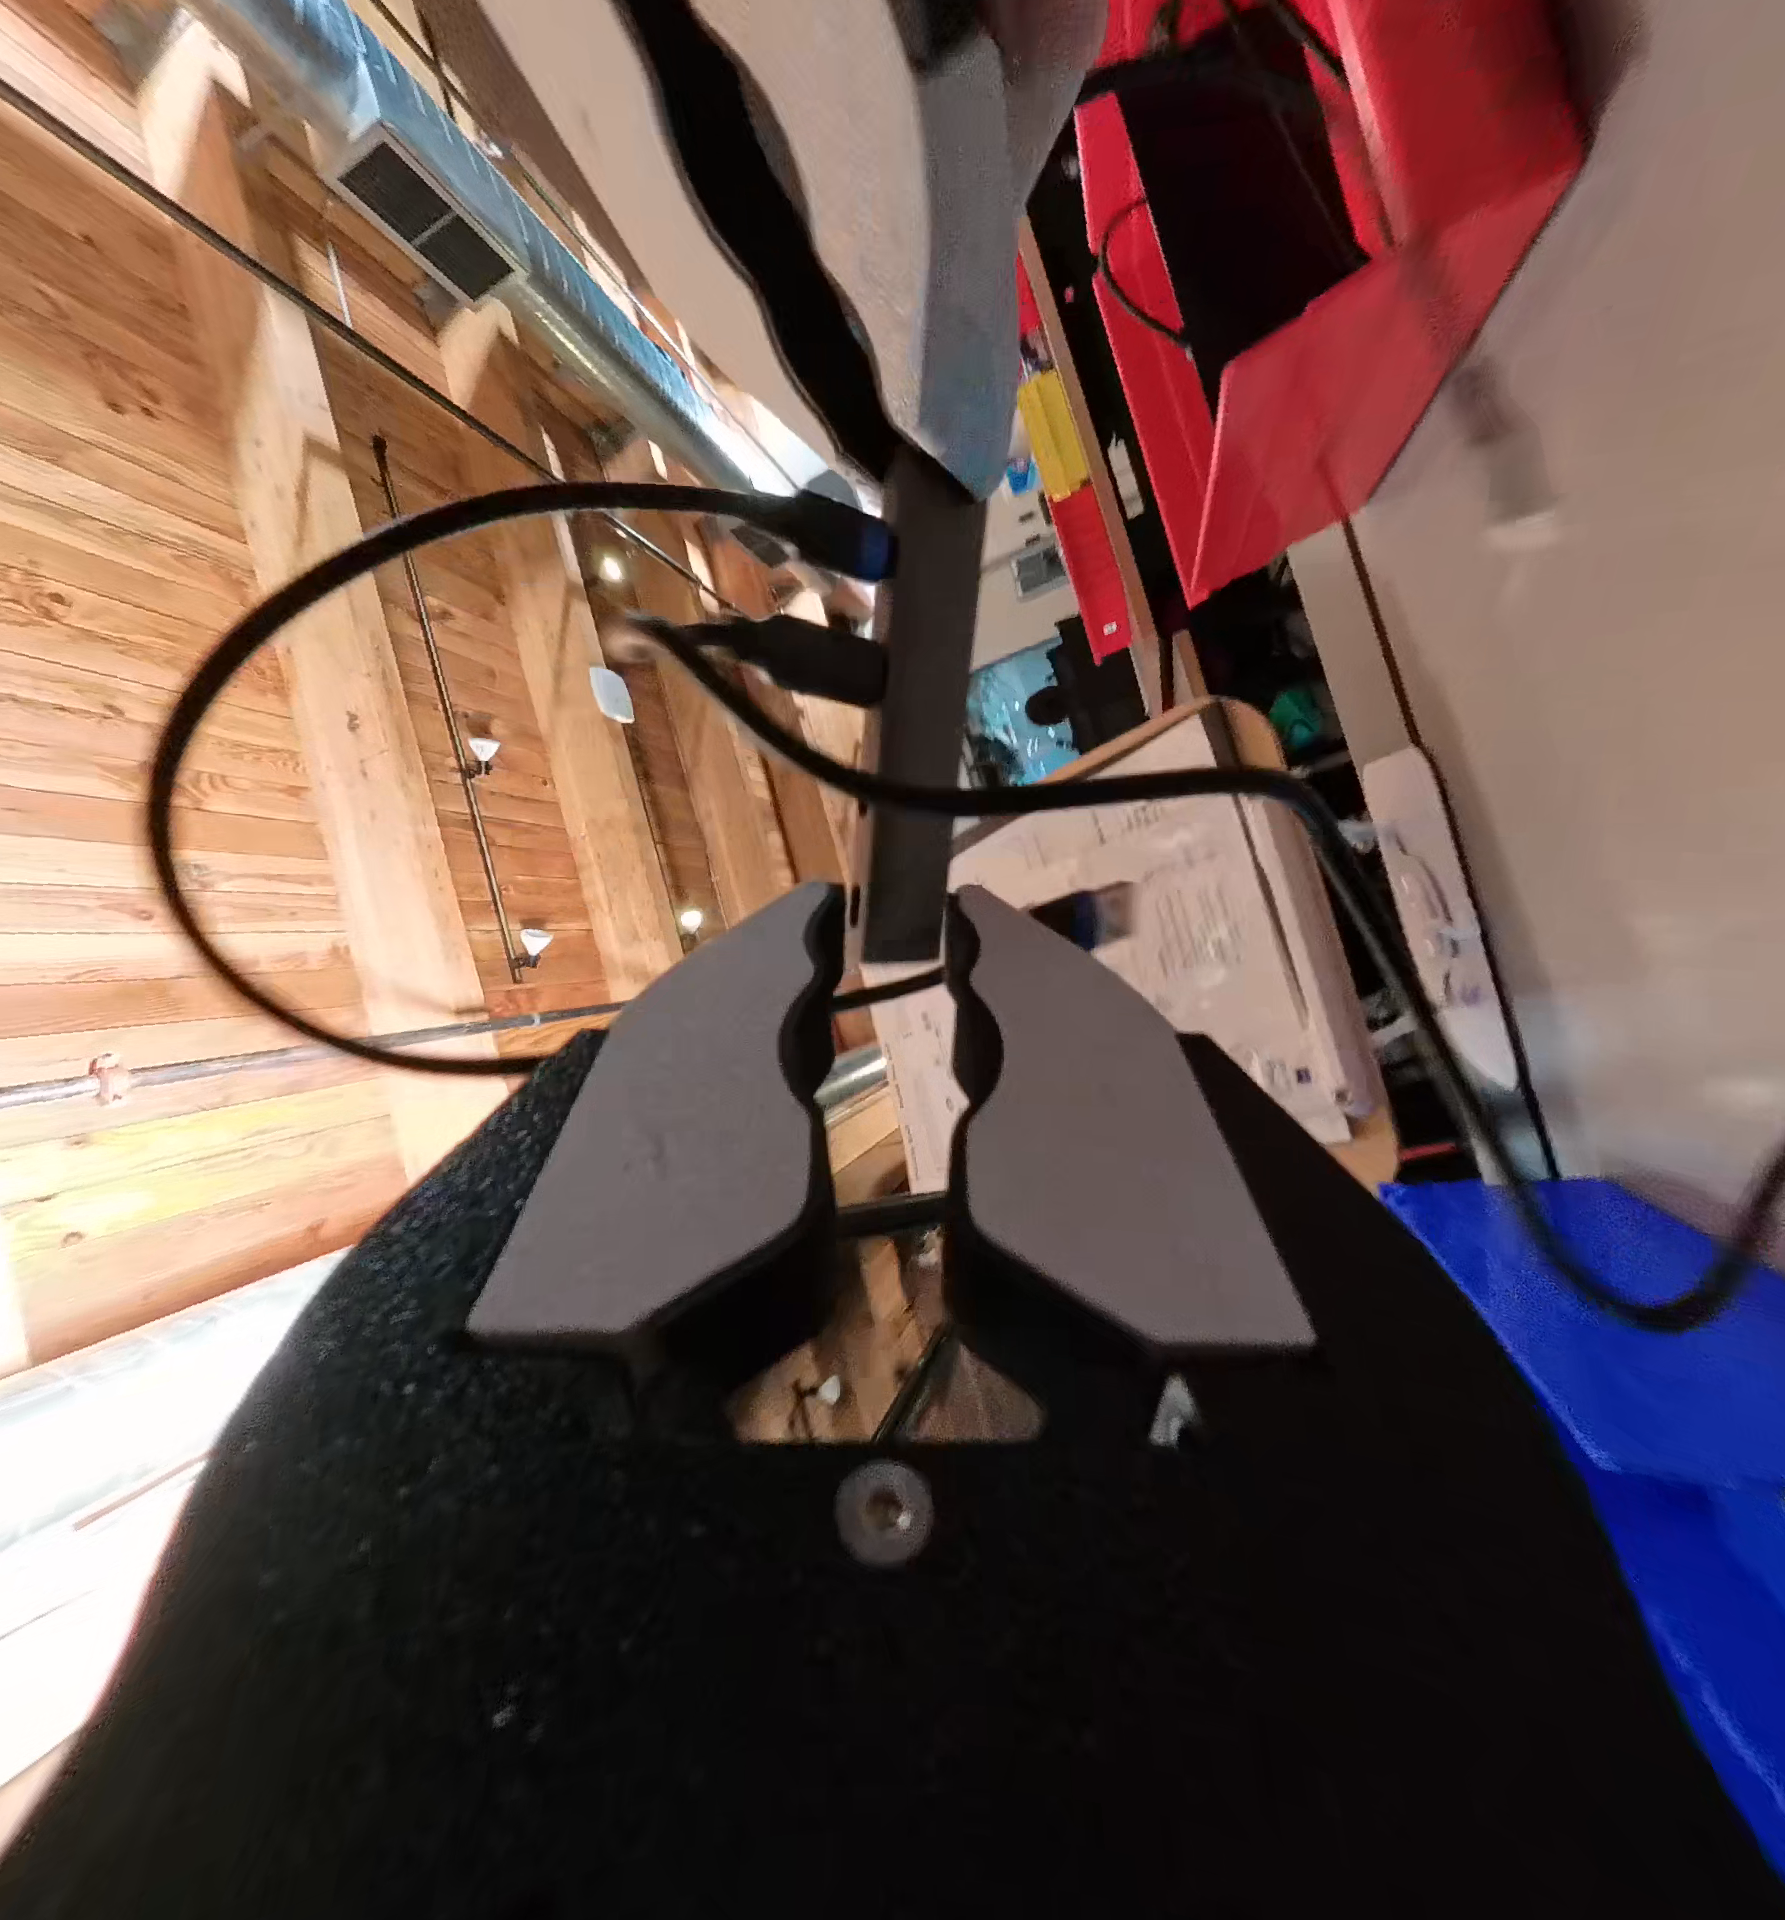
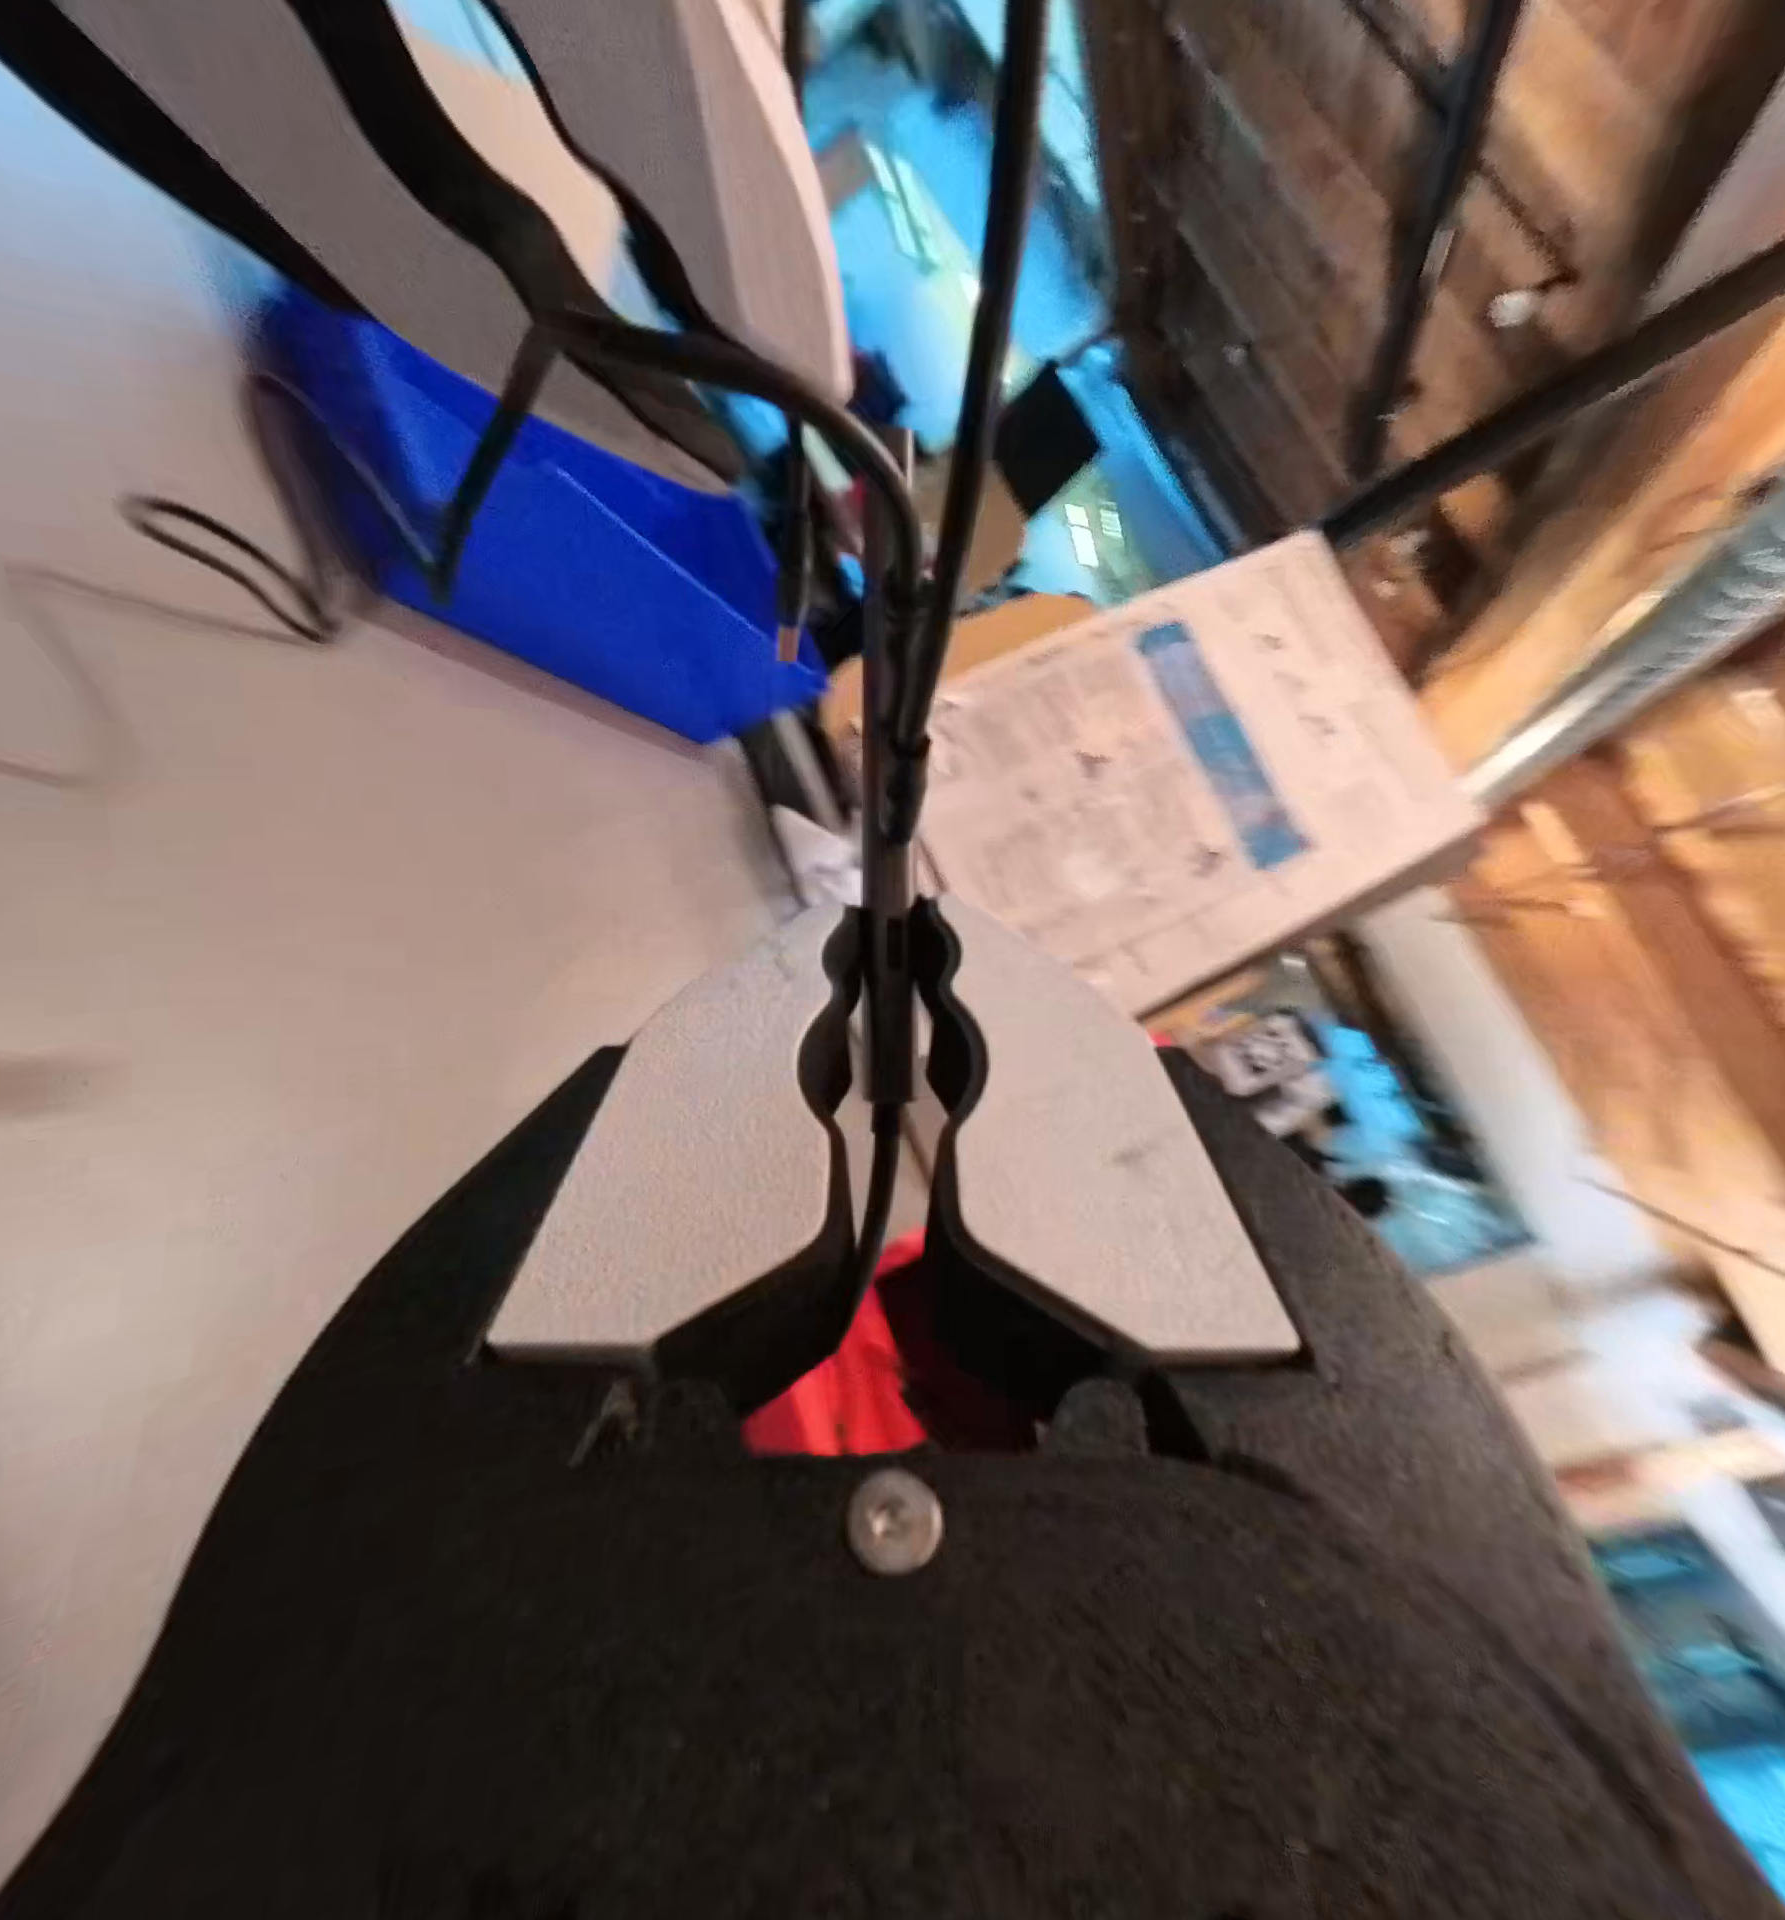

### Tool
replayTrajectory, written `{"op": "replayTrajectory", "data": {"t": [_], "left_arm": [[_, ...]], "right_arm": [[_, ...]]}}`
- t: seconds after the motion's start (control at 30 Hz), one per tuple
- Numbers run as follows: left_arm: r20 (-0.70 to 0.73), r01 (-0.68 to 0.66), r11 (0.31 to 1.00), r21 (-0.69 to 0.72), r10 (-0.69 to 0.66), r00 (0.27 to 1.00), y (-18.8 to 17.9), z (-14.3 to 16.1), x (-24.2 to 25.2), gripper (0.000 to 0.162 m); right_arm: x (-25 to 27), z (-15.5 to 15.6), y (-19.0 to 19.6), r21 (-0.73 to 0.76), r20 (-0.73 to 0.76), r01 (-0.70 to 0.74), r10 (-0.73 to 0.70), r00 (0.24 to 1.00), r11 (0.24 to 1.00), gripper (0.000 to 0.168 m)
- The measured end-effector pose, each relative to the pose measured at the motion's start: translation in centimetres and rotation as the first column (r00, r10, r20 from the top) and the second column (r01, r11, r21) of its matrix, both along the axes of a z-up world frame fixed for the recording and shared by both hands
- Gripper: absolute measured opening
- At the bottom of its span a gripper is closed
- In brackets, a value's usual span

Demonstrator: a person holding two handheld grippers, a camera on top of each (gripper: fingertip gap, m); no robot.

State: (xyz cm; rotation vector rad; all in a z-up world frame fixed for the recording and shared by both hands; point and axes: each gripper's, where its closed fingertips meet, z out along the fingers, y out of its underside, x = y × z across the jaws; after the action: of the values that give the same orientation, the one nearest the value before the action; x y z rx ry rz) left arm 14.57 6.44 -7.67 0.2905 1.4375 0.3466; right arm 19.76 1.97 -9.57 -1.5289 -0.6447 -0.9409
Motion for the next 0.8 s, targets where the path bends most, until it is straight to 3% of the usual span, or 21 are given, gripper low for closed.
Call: {"op": "replayTrajectory", "data": {"t": [0.07, 0.17, 0.3, 0.4, 0.47, 0.5, 0.57, 0.6, 0.67, 0.8], "left_arm": [[-0.058, 0.045, 0.998, -0.052, -0.048, 0.997, -0.7, -0.5, -0.8, 0.024], [-0.088, 0.094, 0.979, -0.18, -0.112, 0.99, -1.3, -0.4, -2.3, 0.026], [-0.043, 0.122, 0.935, -0.333, -0.145, 0.989, -0.1, 0.8, -4.0, 0.022], [-0.003, 0.034, 0.895, -0.444, -0.039, 0.999, 3.6, 1.1, -4.5, 0.019], [0.018, -0.049, 0.821, -0.569, 0.071, 0.997, 7.5, 1.4, -4.9, 0.019], [-0.022, -0.107, 0.749, -0.654, 0.122, 0.992, 9.5, 0.8, -5.0, 0.024], [-0.169, -0.219, 0.589, -0.778, 0.14, 0.976, 12.5, -2.0, -5.1, 0.038], [-0.246, -0.262, 0.55, -0.793, 0.104, 0.964, 13.0, -3.9, -5.1, 0.045], [-0.323, -0.321, 0.575, -0.752, 0.103, 0.941, 14.2, -7.4, -5.1, 0.057], [-0.356, -0.491, 0.681, -0.543, 0.343, 0.87, 17.5, -12.5, -3.5, 0.055]], "right_arm": [[1.7, 1.9, -1.5, 0.129, 0.104, 0.102, -0.115, 0.988, 0.986, 0.009], [4.0, 4.5, -4.3, 0.311, 0.094, 0.194, -0.233, 0.968, 0.93, 0.01], [6.3, 5.9, -6.7, 0.383, -0.084, 0.243, -0.228, 0.97, 0.891, 0.01], [6.7, 6.0, -6.9, 0.362, -0.155, 0.213, -0.167, 0.974, 0.908, 0.01], [7.0, 6.4, -7.4, 0.384, -0.154, 0.223, -0.176, 0.972, 0.896, 0.01], [7.1, 6.3, -7.4, 0.371, -0.176, 0.213, -0.157, 0.972, 0.904, 0.009], [7.5, 6.6, -7.8, 0.396, -0.197, 0.221, -0.152, 0.968, 0.891, 0.009], [7.6, 6.6, -7.9, 0.404, -0.199, 0.216, -0.145, 0.969, 0.889, 0.009], [7.4, 6.5, -7.7, 0.39, -0.2, 0.199, -0.128, 0.971, 0.899, 0.009], [6.7, 6.7, -7.3, 0.381, -0.207, 0.173, -0.098, 0.973, 0.908, 0.009]]}}
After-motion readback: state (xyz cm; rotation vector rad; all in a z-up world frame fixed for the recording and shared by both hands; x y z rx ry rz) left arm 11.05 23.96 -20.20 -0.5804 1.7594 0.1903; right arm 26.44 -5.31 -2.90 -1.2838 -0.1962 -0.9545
